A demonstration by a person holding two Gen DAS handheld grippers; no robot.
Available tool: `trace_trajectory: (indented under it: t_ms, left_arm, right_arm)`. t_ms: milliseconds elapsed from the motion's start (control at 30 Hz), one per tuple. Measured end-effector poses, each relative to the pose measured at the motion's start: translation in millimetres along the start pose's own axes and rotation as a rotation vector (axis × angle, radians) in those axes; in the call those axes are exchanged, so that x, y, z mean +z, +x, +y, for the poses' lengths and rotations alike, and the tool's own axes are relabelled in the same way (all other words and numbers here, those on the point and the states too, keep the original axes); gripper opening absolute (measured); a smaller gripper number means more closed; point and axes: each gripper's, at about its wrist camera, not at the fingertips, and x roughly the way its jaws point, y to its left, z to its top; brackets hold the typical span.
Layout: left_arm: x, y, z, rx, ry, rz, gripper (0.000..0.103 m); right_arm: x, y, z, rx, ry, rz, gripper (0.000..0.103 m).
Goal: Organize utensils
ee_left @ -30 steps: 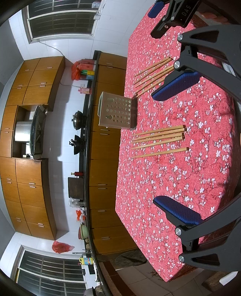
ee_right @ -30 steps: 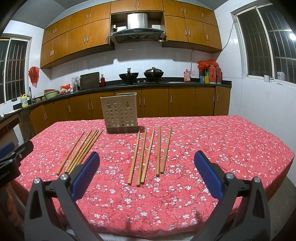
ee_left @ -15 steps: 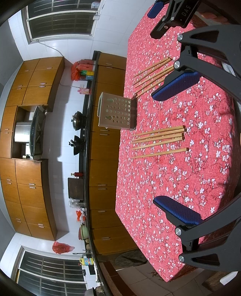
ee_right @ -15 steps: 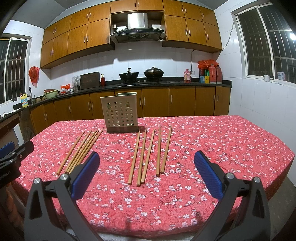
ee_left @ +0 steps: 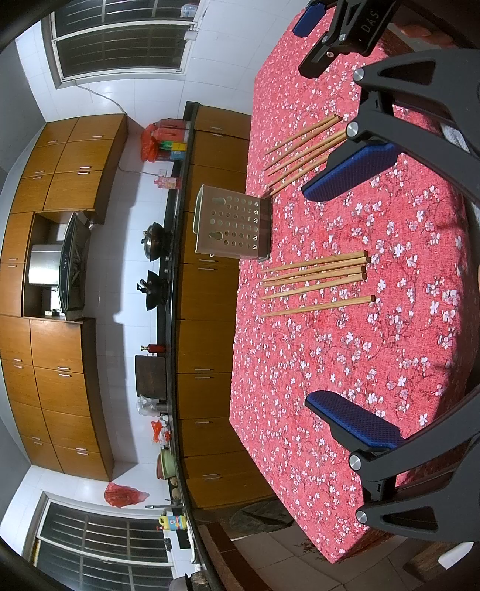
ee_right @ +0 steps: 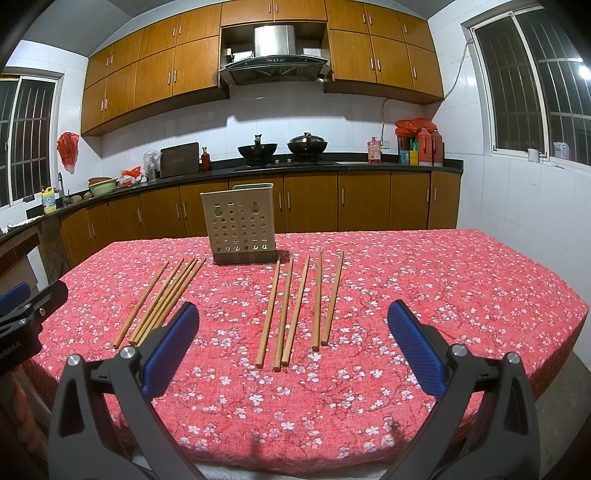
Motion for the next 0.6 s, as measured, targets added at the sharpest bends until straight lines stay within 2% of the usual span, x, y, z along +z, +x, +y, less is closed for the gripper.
trace_trajectory:
  t_ms: [600]
  left_arm:
    - [-2.1, 1.9, -2.5, 0.001, 0.001, 0.0, 0.101]
  right_arm:
    - [0.6, -0.8, -0.4, 0.0, 0.0, 0.0, 0.099]
